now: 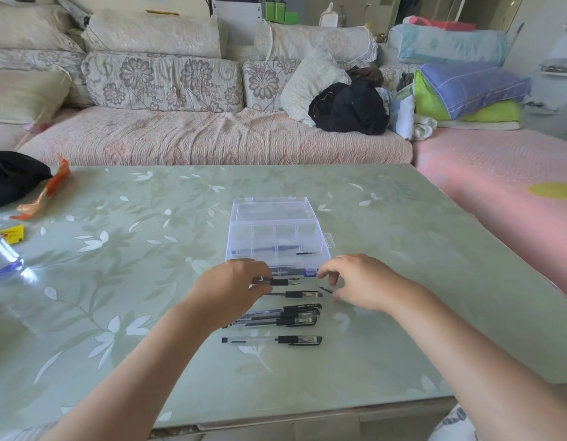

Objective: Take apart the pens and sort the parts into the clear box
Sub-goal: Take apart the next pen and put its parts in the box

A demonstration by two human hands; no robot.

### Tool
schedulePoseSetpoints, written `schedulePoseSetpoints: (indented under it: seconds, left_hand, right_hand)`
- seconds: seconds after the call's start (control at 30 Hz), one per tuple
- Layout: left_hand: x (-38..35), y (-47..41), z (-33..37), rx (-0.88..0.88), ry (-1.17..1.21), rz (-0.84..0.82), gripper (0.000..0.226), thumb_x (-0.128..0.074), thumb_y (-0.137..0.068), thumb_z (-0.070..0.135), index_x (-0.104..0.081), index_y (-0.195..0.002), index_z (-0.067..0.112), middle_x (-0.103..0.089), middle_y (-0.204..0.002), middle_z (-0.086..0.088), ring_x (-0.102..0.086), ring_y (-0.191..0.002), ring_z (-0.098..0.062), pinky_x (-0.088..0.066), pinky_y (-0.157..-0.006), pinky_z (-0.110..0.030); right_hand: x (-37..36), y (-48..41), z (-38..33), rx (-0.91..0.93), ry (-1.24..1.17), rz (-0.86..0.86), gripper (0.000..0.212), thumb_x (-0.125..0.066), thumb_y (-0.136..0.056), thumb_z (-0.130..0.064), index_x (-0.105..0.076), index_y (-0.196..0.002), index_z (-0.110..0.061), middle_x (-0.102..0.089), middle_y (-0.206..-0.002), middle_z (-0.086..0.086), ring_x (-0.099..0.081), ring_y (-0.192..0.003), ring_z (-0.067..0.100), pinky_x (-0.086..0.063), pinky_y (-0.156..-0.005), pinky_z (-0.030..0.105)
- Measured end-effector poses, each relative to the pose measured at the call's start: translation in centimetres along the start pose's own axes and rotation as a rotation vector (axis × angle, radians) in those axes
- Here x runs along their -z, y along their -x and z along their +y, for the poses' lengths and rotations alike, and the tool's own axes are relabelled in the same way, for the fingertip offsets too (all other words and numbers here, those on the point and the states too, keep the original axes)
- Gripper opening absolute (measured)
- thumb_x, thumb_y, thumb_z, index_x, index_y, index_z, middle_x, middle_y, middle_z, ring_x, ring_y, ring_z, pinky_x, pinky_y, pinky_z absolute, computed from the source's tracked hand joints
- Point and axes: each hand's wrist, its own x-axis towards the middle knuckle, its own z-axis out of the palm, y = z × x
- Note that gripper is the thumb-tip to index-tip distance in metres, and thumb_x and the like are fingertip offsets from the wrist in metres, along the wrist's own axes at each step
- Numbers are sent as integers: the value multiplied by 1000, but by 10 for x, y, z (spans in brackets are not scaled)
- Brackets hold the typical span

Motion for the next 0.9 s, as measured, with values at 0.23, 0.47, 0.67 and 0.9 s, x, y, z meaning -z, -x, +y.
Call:
schedulePoseSetpoints:
  seconds: [0.23,0.47,0.67,0.9]
  left_hand:
    - [-1,-3,-2,-34,41,22,14,-60,-92,36,-69,-102,34,-63,-93,17,-54,-76,-2,-41,-64,-16]
    - [2,-4,-2,-34,160,55,16,-66,-89,22,-66,-100,33,-60,-92,16,-53,-71,2,-49,-71,-25]
    - [5,-4,-9,-69,161,46,9,-64,-91,20,-66,-94,28,-60,-90,17,-56,-75,-5,-48,-69,-26]
    - [5,-3,-11,-44,97,-11,20,-50,-100,26,-69,-102,24,-63,-90,14,-58,-82,-9,-47,-75,-24]
  right_hand:
    - [10,-1,-32,101,91,238,18,-57,-88,-40,-63,-104,-36,-62,-96,-16,-55,-90,11,-40,-74,28]
    - [-3,-13,-46,227,142,172,22,-45,-98,-34,-67,-98,-27,-64,-91,-7,-56,-92,22,-45,-73,34]
    - [-2,-10,-51,227,139,212,23,-50,-98,-39,-70,-107,-31,-71,-100,-8,-59,-96,19,-33,-70,28]
    - [-2,-11,-58,194,122,274,20,-56,-95,-38,-73,-103,-32,-73,-99,-11,-60,-95,15,-29,-73,24]
